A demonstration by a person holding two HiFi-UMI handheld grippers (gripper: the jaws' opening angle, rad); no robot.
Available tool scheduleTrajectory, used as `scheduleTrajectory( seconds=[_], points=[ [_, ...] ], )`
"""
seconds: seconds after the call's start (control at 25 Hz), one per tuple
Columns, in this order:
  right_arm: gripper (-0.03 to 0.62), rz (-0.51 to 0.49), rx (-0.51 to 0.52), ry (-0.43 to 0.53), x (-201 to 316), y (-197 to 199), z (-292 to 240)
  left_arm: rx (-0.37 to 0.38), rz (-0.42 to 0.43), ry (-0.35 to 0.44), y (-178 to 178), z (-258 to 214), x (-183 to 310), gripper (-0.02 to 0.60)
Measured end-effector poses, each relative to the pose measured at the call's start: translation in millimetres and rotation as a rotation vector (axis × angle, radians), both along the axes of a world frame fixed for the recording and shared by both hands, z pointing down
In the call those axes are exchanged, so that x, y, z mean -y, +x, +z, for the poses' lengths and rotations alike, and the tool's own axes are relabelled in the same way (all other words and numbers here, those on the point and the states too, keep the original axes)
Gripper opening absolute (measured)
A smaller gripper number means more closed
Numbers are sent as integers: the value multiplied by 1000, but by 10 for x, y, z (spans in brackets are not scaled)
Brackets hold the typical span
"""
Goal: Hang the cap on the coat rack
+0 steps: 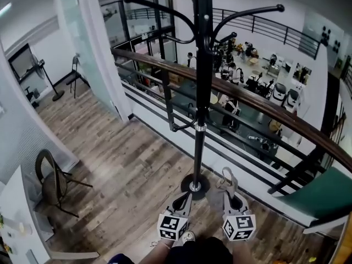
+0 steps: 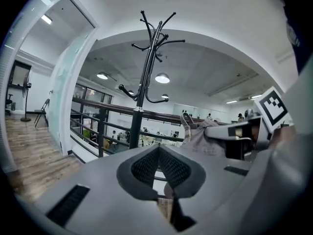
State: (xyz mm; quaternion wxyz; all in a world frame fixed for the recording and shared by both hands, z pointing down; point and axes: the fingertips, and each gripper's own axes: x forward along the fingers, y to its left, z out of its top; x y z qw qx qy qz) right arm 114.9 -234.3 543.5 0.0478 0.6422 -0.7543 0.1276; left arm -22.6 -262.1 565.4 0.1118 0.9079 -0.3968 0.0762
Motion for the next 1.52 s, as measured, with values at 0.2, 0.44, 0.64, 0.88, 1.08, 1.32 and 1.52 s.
scheduleTrajectory(
  seconds=[0.2,0.44,0.64,0.88,1.08,1.32,1.52],
  points=[
    [21,-39,-11,128,206,1,-556,-10,17,25,30,-144,149,3],
    [21,-90,-42,273,471,0,-1364,27,-85,-13,-33,-313,407,3],
    [21,-198,-98,398,662,-140,-2088,4,-127,27,-6,-658,544,3],
    [23,-274,-191,549,738,-334,-2707,-59,-107,50,109,-991,650,3],
    [23,-326,-193,670,771,-473,-3098,-101,-154,44,-15,-1183,742,3],
    [23,-390,-176,815,731,-619,-3530,-114,-209,40,-236,-1243,803,3],
    [21,-387,-181,873,787,-624,-3739,-112,-224,46,-326,-1254,883,3]
  ],
)
